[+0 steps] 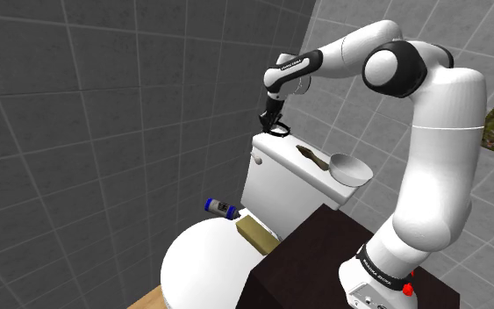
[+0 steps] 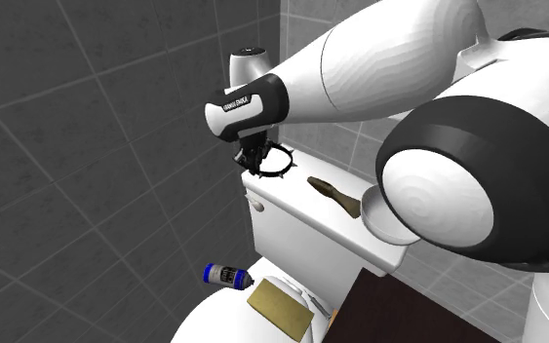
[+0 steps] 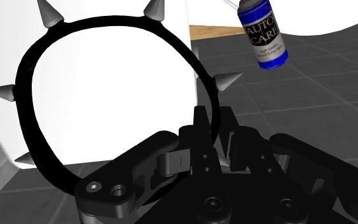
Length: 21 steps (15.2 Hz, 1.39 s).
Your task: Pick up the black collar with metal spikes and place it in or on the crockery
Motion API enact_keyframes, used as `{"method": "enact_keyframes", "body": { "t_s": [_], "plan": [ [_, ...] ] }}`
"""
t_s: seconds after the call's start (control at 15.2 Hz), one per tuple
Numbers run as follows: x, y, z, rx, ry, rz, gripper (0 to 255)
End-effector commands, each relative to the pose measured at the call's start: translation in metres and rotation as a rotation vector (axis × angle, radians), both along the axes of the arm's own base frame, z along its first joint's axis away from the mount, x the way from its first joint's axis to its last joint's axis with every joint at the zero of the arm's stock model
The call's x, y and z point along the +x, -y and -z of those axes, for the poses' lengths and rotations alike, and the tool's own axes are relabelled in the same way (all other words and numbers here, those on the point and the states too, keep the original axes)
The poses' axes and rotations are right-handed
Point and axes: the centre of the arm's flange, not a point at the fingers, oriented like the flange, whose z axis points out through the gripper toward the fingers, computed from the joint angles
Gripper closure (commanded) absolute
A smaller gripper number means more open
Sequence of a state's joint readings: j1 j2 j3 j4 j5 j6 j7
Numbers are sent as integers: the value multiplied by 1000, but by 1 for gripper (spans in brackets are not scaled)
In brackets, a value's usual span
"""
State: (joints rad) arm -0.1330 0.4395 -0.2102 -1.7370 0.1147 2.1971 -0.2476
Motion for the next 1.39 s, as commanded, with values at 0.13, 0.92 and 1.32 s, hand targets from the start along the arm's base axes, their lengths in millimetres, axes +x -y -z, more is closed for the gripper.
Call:
{"method": "enact_keyframes", "body": {
  "t_s": [0.13,0.92,1.32],
  "plan": [
    [-1,0,-21,0,0,0,255],
    [-1,0,-81,0,0,0,255],
    [-79,10,-82,0,0,0,255]
  ]
}}
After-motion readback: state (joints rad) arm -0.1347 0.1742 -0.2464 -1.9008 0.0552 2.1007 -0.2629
